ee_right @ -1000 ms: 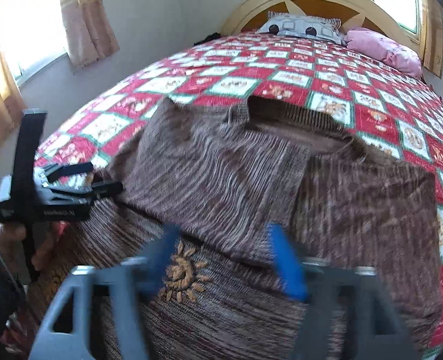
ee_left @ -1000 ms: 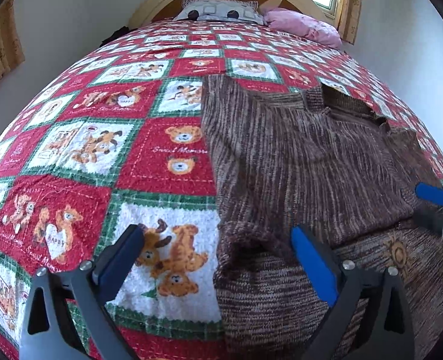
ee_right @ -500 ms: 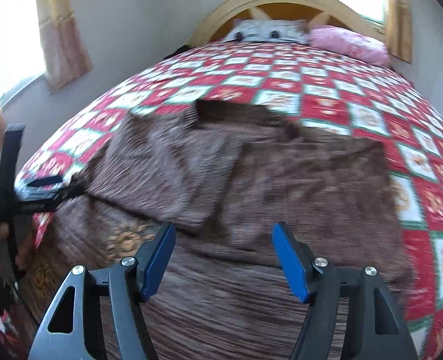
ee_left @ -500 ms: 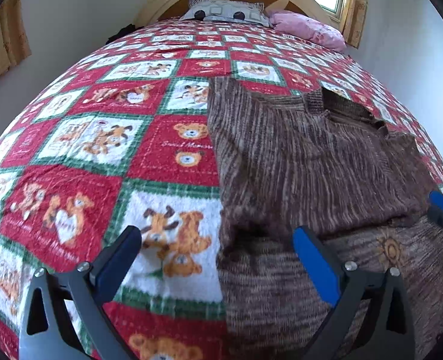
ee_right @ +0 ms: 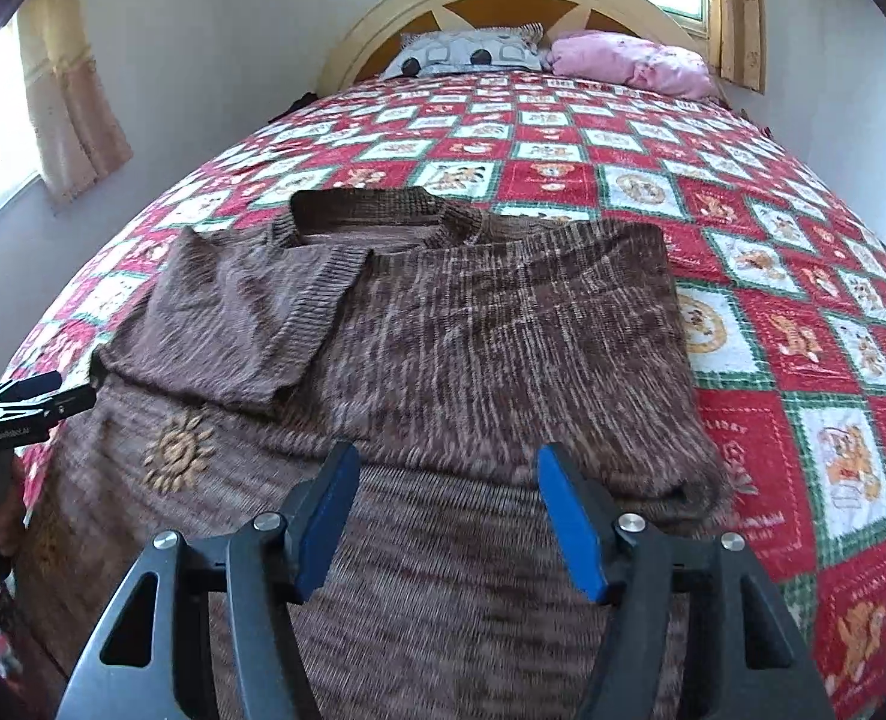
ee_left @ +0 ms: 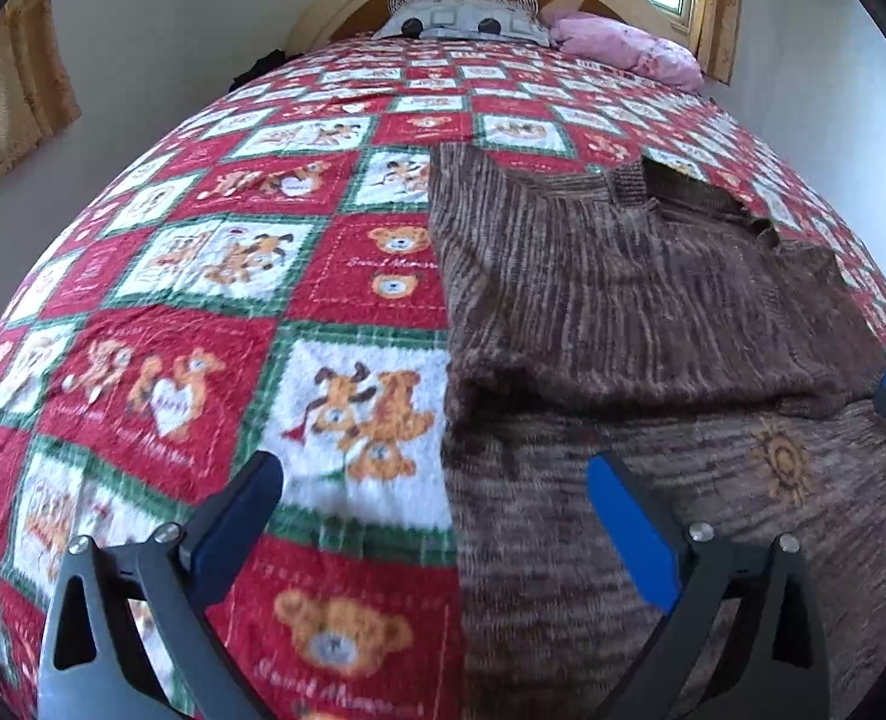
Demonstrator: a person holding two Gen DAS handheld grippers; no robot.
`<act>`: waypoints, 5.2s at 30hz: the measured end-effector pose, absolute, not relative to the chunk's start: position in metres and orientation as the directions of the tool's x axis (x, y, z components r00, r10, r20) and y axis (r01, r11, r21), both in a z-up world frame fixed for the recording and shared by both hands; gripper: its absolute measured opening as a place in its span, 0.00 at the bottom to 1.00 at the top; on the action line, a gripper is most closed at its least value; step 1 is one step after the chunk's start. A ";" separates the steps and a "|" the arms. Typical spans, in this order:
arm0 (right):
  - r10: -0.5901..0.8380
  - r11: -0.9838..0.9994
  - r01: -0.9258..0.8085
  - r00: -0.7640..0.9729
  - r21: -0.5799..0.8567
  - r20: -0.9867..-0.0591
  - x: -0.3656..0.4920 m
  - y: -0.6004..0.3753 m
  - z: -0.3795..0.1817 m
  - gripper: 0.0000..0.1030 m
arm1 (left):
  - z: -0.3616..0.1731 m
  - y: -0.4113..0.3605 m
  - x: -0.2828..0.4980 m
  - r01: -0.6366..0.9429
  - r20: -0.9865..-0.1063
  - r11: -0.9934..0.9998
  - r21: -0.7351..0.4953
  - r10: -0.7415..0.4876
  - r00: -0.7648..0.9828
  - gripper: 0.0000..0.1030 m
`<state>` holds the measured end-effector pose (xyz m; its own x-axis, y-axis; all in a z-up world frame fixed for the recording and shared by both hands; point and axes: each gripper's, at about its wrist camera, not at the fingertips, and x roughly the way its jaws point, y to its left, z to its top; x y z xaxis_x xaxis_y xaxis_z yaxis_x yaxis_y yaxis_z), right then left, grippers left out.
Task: Fold small clothes
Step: 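Move both open tools toward the sweater's ribbed hem, then grasp the ribbed hem with the left tool while the right tool grasps it too, then lift the hem with both tools and fold it over toward the collar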
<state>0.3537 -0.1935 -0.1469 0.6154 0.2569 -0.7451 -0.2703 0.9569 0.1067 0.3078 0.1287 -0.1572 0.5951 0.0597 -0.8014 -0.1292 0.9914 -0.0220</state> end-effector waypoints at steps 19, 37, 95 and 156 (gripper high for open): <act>0.290 0.950 -0.279 0.618 0.140 -0.731 0.249 -0.220 -0.137 0.61 | -0.125 0.100 0.230 -0.034 -0.740 0.999 0.035 0.049 0.671 1.00; 0.213 0.971 -0.215 0.579 0.105 -0.787 0.142 -0.261 -0.163 0.61 | -0.143 0.113 0.099 -0.026 -0.793 0.999 0.024 0.035 0.609 0.85; 0.518 0.839 -0.306 0.704 0.450 -0.485 0.115 -0.301 -0.077 0.06 | -0.095 0.113 0.115 0.106 -0.612 0.932 -0.347 -0.310 0.727 0.08; 0.381 0.847 0.049 0.639 0.529 -0.668 0.517 -0.302 -0.140 0.07 | -0.141 0.173 0.442 -0.194 -0.739 0.923 -0.333 -0.128 0.661 0.11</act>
<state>0.5168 -0.3020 -0.1398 0.6395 0.3806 -0.6680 0.0489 0.8470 0.5294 0.4416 0.1728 -0.1407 0.6614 -0.1276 -0.7391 -0.1938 0.9229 -0.3328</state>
